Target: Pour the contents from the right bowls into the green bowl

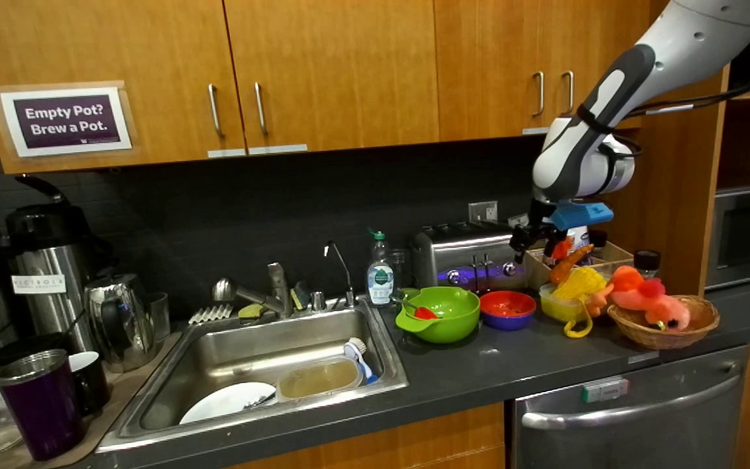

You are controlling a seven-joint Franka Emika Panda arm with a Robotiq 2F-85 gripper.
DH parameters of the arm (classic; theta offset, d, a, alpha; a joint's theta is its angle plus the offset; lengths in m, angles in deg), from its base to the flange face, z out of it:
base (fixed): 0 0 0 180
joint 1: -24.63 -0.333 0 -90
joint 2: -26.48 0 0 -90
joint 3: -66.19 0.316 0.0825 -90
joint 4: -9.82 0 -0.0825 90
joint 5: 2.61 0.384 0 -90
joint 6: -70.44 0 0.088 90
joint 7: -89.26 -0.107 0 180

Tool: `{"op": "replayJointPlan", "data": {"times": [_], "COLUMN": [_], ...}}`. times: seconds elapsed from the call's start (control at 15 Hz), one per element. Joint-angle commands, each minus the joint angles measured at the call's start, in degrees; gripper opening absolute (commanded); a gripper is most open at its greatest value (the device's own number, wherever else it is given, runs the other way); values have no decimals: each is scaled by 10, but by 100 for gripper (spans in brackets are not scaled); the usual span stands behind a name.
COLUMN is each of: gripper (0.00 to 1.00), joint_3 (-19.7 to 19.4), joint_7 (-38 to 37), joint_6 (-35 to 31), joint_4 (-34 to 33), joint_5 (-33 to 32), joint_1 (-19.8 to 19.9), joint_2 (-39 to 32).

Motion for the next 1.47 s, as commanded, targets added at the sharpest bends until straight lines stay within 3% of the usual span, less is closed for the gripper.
{"op": "replayJointPlan", "data": {"times": [0.0,0.47,0.87,1.4], "gripper": [100,100,100,100], "joint_3": [5,21,43,37], "joint_7": [11,46,97,142], "joint_6": [-30,-50,20,155], "joint_4": [-26,-70,-103,-149], "joint_5": [19,42,60,57], "joint_1": [5,22,48,50], "joint_2": [-40,-91,-101,-100]}}
